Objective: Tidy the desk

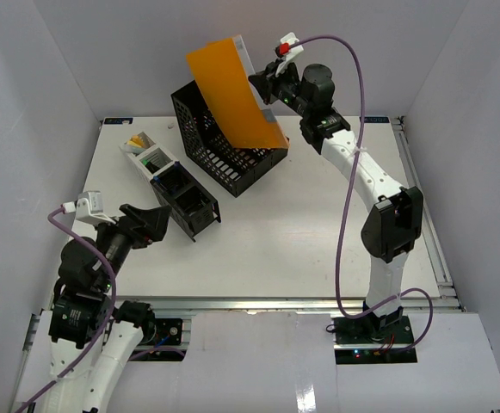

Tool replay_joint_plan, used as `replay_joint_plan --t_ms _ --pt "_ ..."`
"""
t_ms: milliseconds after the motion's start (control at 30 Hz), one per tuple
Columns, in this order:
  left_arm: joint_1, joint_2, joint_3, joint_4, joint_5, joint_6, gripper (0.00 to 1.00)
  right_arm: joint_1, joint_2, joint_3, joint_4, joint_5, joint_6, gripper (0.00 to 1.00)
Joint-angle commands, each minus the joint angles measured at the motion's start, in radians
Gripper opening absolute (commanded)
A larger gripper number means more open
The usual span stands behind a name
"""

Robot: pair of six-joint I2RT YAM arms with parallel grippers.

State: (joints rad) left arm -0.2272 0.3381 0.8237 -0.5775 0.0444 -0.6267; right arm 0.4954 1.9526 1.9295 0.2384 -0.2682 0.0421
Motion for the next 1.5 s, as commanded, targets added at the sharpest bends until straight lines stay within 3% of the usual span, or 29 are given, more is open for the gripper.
replay_joint_plan --t_ms 0,300,1000,1100,1267,1467 --pt "0.000 -0.010 -0.019 -0.008 -0.008 -0.016 0.98 -0.006 -0.045 -0.026 0.081 -0.044 0.053 0.08" --pt "0.000 -0.022 -0.034 -0.008 0.001 -0.022 0.98 -0.014 -0.126 0.076 0.032 -0.046 0.014 0.08" --pt "0.000 -0.061 -0.074 0.033 0.041 -0.056 0.98 -0.007 -0.185 0.066 0.032 -0.161 0.204 0.08" --pt "0.000 0.018 -0.102 0.162 0.104 -0.079 0.98 -0.008 -0.194 0.052 0.037 -0.220 0.208 0.08" --pt "0.000 0.217 -0.136 0.532 0.249 -0.087 0.98 -0.027 -0.261 -0.033 0.066 -0.360 0.244 0.08" --pt "0.002 0.500 -0.031 0.834 0.422 0.121 0.98 -0.090 -0.426 -0.198 0.088 -0.491 0.291 0.08"
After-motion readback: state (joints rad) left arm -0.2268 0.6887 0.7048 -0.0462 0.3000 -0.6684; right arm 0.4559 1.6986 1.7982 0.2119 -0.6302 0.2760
